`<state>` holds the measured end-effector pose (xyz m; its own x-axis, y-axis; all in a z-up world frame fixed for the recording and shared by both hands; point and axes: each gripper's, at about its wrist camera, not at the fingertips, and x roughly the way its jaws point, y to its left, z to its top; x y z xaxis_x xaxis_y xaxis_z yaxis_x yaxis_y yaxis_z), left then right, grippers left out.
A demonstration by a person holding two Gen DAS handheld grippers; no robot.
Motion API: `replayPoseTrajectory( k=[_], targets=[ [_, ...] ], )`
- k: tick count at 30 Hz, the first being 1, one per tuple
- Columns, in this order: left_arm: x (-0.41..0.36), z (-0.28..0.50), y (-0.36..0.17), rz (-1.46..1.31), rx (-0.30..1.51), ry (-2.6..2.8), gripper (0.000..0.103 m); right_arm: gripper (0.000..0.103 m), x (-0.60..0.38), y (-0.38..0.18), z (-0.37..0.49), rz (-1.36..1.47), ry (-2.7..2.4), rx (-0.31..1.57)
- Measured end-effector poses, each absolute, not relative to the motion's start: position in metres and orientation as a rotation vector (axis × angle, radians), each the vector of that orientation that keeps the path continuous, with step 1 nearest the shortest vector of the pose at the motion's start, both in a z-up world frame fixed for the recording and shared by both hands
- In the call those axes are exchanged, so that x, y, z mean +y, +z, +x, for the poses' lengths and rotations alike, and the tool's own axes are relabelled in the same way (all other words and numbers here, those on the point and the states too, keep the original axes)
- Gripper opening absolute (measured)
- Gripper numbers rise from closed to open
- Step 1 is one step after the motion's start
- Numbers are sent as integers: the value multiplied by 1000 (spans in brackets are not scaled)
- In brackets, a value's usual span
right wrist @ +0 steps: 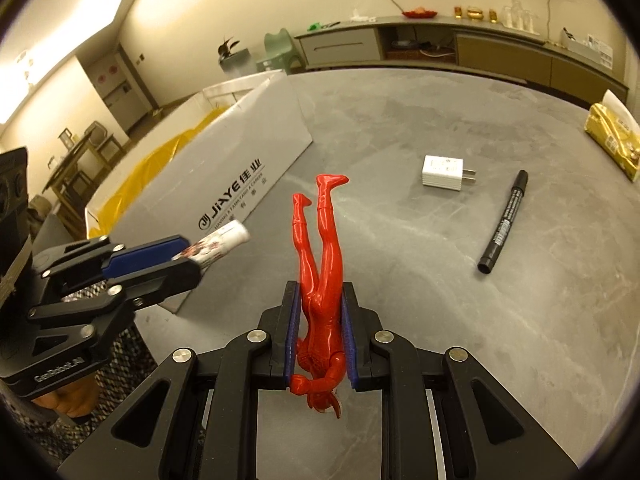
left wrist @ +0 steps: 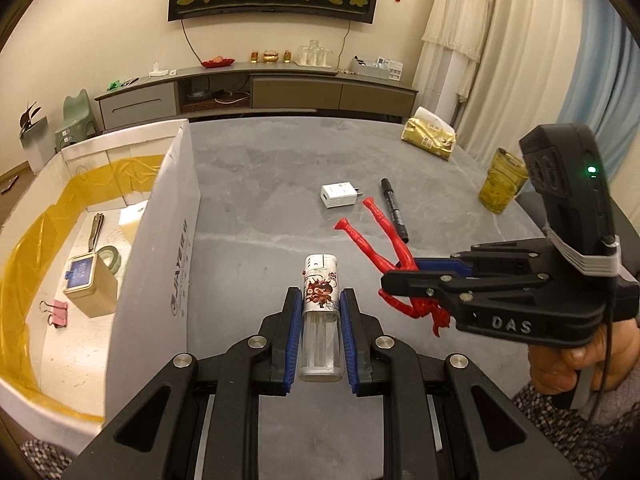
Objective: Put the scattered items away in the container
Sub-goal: 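Carry the glass vial and red figure with both tools toward the white box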
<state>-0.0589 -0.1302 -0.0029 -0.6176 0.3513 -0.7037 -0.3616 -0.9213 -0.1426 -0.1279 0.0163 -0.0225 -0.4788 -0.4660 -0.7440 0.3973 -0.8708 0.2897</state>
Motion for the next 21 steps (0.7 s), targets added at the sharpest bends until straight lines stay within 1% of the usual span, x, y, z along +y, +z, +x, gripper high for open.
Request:
replayPoseTrajectory(
  k=[8, 21],
  targets=[
    [-144, -35, 19, -1039, -8, 2526, 20, 20, -1, -16, -106, 1188, -2354, -101],
    [-173, -7, 42, -996, -66, 2545, 20, 20, -26, -2, -71, 1154, -2339, -160]
  ],
)
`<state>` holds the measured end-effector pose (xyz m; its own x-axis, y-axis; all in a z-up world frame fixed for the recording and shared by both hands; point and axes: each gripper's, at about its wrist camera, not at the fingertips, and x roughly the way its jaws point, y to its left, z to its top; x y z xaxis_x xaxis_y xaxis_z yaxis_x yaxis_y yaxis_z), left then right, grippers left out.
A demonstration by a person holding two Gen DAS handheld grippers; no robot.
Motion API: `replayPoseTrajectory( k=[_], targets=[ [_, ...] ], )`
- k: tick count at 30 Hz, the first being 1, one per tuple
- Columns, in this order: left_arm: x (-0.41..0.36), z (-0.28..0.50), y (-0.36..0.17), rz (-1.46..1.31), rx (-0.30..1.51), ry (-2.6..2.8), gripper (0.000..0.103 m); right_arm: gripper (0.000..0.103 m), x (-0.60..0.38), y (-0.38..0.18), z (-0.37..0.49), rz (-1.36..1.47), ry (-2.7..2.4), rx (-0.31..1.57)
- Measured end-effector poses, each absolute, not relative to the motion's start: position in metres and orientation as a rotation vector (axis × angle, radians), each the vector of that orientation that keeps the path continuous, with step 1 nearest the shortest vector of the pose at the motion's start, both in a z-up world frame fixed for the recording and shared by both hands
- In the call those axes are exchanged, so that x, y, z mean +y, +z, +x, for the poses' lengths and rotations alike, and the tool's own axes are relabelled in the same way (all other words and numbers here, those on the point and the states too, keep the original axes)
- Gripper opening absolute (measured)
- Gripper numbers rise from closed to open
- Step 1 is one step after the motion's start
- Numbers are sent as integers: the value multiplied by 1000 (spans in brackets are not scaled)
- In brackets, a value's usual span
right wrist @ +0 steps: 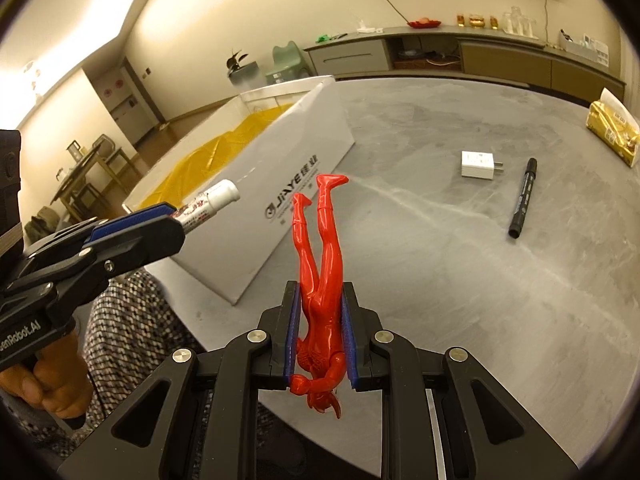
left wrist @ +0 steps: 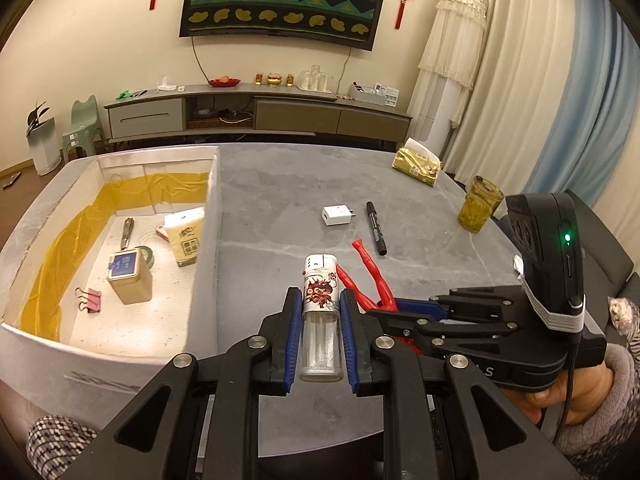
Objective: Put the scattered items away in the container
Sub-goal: 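Carry the glass vial and red figure with both tools toward the white box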
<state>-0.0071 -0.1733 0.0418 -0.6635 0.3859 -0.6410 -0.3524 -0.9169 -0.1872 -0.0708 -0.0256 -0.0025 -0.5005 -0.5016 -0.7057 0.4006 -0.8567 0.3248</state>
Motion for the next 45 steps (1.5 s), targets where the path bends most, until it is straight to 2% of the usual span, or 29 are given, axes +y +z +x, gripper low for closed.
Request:
replayPoseTrajectory(
  k=[26, 45],
  targets=[
    [-264, 19, 71, -931, -97, 2668, 20, 20, -92, 55, -33, 1034, -2312, -50],
    [-336, -4, 85, -897, -121, 2786, 20, 20, -143, 89, -43, 968, -2284, 54]
  ],
)
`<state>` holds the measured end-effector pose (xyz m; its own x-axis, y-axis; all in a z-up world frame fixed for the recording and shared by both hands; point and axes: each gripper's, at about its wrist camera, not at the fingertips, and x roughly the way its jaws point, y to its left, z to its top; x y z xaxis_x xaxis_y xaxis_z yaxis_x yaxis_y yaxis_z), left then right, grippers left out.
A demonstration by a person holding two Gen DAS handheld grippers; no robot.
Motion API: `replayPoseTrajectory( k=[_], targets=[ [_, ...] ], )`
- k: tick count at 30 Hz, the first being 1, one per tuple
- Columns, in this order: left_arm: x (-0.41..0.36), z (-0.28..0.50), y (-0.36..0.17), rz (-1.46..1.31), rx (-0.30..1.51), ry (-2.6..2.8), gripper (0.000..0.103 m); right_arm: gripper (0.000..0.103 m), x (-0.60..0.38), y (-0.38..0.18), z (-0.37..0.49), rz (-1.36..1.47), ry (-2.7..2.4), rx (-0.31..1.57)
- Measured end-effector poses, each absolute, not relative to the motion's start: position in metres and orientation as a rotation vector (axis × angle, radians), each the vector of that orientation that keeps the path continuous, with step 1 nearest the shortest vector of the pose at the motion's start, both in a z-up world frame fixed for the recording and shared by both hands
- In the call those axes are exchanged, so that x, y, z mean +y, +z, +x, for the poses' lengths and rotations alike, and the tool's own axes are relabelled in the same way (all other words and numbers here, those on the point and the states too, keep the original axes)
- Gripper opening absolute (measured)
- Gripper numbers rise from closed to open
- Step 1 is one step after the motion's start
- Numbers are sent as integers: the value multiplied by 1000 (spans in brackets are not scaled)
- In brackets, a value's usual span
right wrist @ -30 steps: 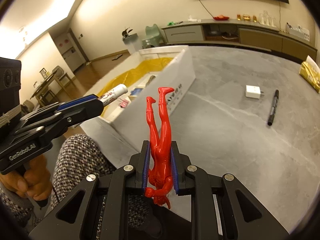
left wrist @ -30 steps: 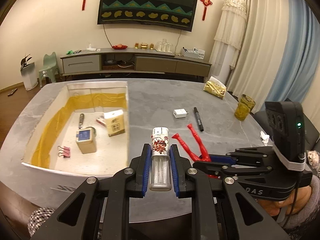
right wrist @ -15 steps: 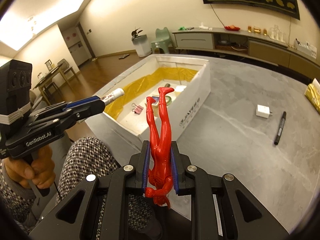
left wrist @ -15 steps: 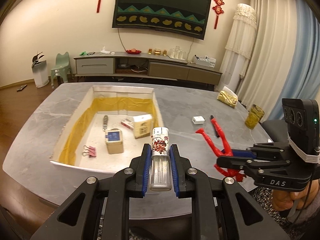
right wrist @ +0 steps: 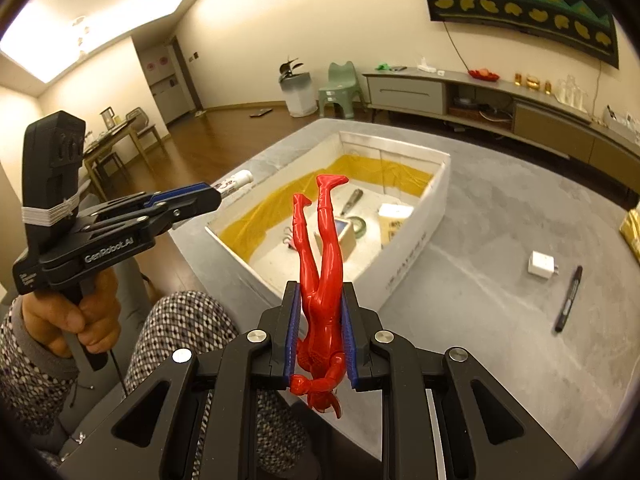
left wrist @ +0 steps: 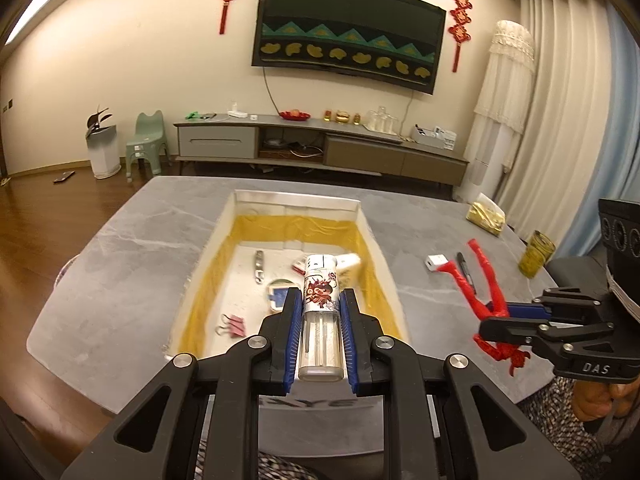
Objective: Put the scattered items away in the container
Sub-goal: 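Carry the glass vial and red figure with both tools toward the white box, then open the left tool and right tool to drop vial and figure into the box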
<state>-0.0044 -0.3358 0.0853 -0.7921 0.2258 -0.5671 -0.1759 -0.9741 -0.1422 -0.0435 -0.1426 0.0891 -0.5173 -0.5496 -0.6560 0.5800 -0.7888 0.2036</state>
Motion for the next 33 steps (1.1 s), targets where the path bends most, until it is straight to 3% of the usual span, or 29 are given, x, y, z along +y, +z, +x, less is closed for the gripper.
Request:
replayPoseTrajectory(
  k=[16, 33],
  targets=[
    [-358, -47, 74, -972, -133, 2785, 20, 20, -187, 88, -81, 977, -2260, 117],
    [-356, -95, 25, -1191, -143, 2733, 20, 21, -223, 45, -130, 1095, -2206, 207]
  ],
)
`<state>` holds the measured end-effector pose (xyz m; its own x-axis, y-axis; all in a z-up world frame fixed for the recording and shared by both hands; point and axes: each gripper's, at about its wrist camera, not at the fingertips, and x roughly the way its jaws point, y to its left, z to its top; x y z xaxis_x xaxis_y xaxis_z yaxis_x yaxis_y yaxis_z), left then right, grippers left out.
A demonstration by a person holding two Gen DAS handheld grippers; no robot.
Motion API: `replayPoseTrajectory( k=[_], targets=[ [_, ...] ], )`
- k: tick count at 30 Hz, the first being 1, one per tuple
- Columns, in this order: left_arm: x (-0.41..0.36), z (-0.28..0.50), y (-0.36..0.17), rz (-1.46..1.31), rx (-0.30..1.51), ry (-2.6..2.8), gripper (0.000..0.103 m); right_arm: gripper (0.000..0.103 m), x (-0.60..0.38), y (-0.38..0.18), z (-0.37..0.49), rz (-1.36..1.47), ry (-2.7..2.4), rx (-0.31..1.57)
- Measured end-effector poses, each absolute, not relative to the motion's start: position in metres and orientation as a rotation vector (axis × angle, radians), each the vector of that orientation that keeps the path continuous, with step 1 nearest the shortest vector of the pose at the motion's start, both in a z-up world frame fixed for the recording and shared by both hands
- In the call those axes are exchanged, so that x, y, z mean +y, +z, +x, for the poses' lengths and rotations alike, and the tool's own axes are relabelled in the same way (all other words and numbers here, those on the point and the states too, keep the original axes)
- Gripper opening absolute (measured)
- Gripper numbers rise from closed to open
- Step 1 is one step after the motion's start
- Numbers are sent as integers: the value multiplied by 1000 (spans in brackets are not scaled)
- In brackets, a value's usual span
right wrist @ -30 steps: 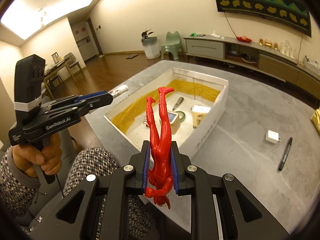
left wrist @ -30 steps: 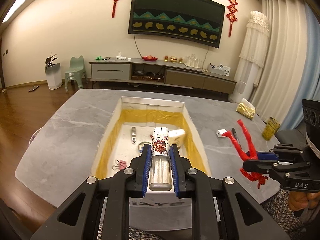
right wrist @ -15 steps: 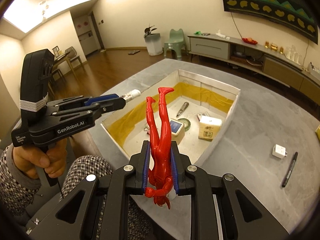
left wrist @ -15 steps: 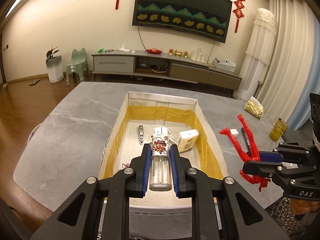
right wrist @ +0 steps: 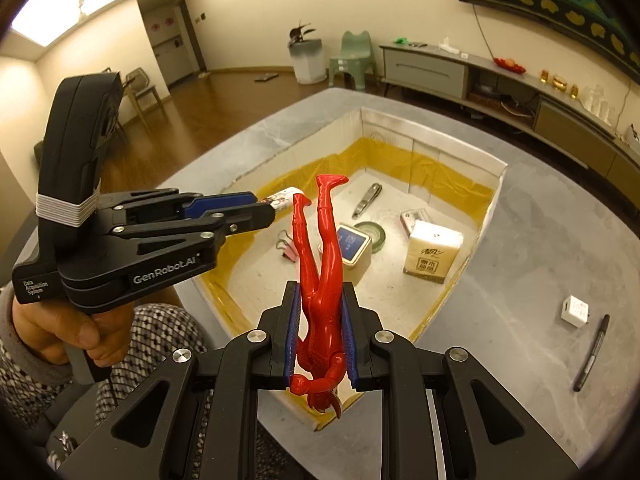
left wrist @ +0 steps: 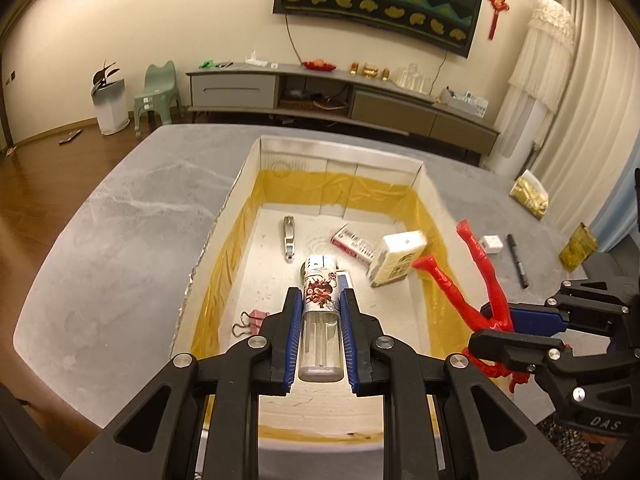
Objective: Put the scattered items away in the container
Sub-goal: 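Open the left tool and right tool to drop vial and figure into the box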
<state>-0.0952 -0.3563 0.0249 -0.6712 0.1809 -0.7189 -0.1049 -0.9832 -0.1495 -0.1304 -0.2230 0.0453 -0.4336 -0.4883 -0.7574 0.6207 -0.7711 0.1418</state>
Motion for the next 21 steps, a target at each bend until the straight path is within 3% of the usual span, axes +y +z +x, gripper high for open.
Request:
replayPoseTrajectory(
  k=[21],
  targets=[
    [-382, -118, -5, -1285, -300, 2690, 28, 23, -229, 16, -167, 1201, -2170, 157]
  ],
)
